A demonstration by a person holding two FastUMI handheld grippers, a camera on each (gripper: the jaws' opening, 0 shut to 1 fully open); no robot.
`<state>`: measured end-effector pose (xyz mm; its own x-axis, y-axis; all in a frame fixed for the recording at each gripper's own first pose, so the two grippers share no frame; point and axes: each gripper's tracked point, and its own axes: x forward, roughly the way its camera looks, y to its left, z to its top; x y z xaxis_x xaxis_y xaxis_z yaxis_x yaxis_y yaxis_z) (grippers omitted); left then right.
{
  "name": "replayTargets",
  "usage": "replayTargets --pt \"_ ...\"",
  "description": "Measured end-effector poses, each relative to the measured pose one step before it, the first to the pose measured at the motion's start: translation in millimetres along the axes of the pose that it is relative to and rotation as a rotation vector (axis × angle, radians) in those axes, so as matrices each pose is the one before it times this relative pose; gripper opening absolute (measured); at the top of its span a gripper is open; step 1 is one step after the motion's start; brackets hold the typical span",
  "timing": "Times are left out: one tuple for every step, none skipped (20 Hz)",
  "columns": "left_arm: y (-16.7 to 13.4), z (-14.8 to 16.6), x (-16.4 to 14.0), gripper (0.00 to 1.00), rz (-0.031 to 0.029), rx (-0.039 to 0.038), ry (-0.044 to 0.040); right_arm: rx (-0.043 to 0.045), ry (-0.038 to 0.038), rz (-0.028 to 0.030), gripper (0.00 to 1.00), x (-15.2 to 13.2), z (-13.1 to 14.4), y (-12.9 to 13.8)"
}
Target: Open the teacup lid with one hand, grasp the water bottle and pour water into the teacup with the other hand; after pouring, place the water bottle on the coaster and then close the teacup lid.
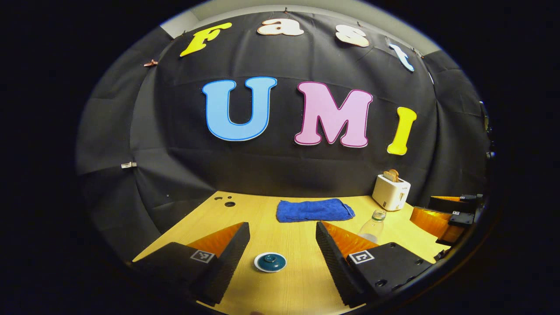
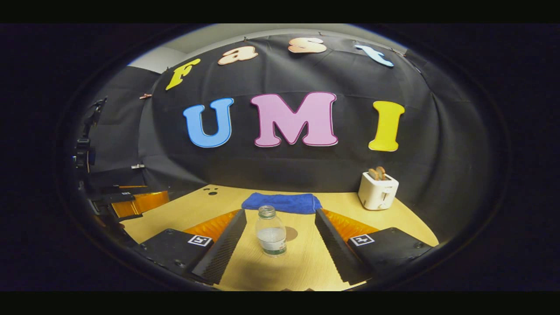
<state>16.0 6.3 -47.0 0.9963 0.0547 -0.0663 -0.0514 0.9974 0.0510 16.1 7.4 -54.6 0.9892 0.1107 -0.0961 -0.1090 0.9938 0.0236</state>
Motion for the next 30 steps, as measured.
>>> replayTargets --pt "1.7 -4.13 1.81 0.95 0.00033 0.00593 0.00903 0.00099 0.00906 0.00204 0.98 1.15 -2.45 1.36" --pt "2.12 -2.29 0.63 0.95 0.00255 0.00521 0.00846 0.00024 0.01192 0.00503 0.98 -0.61 -2.09 -0.25" --pt "1.2 -1.95 0.88 0.95 0.0009 0.00419 0.00383 -0.00033 0.00864 0.00557 0.98 0.49 -0.68 0.92" --pt "1.67 1.29 -1.37 0.95 -0.00048 0.00408 -0.00296 -0.0004 0.00203 0.01044 0.98 0.84 -0.34 3.56" --pt "0.6 -0.5 -0.37 0.95 -0.00166 0.00588 -0.00296 -0.00242 0.00243 0.00898 0.98 0.94 -1.08 4.46" --pt "0.65 -1.5 1.38 0.95 -0.00129 0.0063 0.00476 -0.00426 0.00499 0.00582 0.98 0.87 -4.17 3.28" --pt "1.33 -4.81 2.16 0.95 0.0011 0.0052 0.00983 -0.00189 0.00698 0.00443 0.98 1.56 -2.46 1.27" --pt "0.83 -2.46 1.63 0.95 0.0014 0.00027 0.01237 0.0011 0.00821 0.00561 0.98 1.58 -2.02 1.99" --pt "0.17 -1.22 0.49 0.95 0.00165 -0.00755 0.00266 0.00043 0.00501 0.00744 0.98 1.39 -1.25 1.74" --pt "0.09 1.45 1.52 0.95 -0.00065 -0.01201 -0.00375 -0.00259 0.00029 0.00927 0.98 2.67 -0.73 2.73" --pt "-0.27 -1.78 2.8 0.95 -0.00097 -0.00952 0.00114 -0.00778 0.00156 0.00767 0.98 2.73 -0.27 2.07" --pt "0.68 -2.5 4.0 0.95 0.00191 -0.00343 0.00437 -0.00971 0.00228 0.00565 0.98 2.83 -3.58 -0.15" --pt "0.95 -4.33 4.33 0.95 0.00381 -0.00083 0.00447 -0.00719 0.00453 0.00547 0.98 4.13 -2.13 1.34" --pt "1.19 -4.55 4.44 0.95 0.00343 -0.00095 0.00512 -0.00238 0.00751 0.0053 0.98 4.13 -4.3 0.95" --pt "2.63 -6.19 6.31 0.95 0.00665 -0.00223 0.00536 0.00543 0.01029 0.00581 0.98 3.99 -2.8 1.06" --pt "3.01 -5.11 6.7 0.95 0.00707 -0.00308 0.00317 0.007 0.00911 0.00875 0.98 2.8 -3.33 3.41" --pt "2.2 -7.2 7.22 0.95 0.0064 -0.00529 0.0067 0.00261 0.00601 0.00083 0.98 2.58 -4.02 1.78" --pt "1.18 -7.97 8.66 0.95 -0.00128 -0.00687 0.01297 -0.0027 0.01017 -0.00416 0.98 1.3 -4.6 -2.15" --pt "0.89 -11.69 10.04 0.93 0.00165 -0.00408 0.01759 -0.00133 0.00677 -0.00492 0.98 0.58 -4.65 -0.55" --pt "0.24 -10.49 8.78 0.91 -0.00267 0.00127 0.01065 0.00069 0.00431 -0.0036 0.98 0.64 -5.16 -1.19" --pt "0.61 -7.22 7.98 0.88 0.0022 0.0065 0.00206 -0.00207 0.0066 -0.00237 0.98 1.35 -6.68 -0.06" --pt "2.48 -6.69 7.14 0.87 0.00624 0.01088 0.00385 -0.00757 0.01346 -0.00596 0.98 1.53 -7.59 -2.45" --pt "-0.47 -6.32 7.36 0.85 0.00055 0.00893 0.00267 -0.01036 0.01823 -0.00378 0.98 1.59 -9.99 -1.38" --pt "-0.65 -5.29 6.3 0.85 -0.00459 0.00537 0.00302 -0.00703 0.01313 -0.00193 0.98 3.03 -6.53 -0.41" --pt "0.15 -6.21 7.03 0.82 -0.00532 0.00212 0.00103 -0.00317 0.00963 -0.00052 0.98 2.34 -5.47 -1.69" --pt "-0.59 -4.83 4.6 0.78 -0.00243 0.00072 0.00309 0.00033 0.00218 -0.00034 0.98 1.72 -2.96 -0.05" --pt "0.45 -8.1 5.59 0.73 -0.00008 0.0016 0.00684 0.00164 0.00045 0.00099 0.98 1.73 -2.11 1.21" --pt "-0.13 -6.03 4.53 0.72 0.00063 0.0008 0.00719 0.00046 0.00147 -0.00069 0.98 1.5 -2.91 1.39" --pt "1.33 -7.32 5.75 0.72 -0.00186 -0.00292 0.0065 0.00037 0.00389 -0.00242 0.98 2.22 -3.76 1.24" --pt "0.83 -3.35 3.14 0.72 -0.00437 -0.00396 0.00039 0.00294 0.00399 0.0009 0.98 2.21 -2.87 1.68"
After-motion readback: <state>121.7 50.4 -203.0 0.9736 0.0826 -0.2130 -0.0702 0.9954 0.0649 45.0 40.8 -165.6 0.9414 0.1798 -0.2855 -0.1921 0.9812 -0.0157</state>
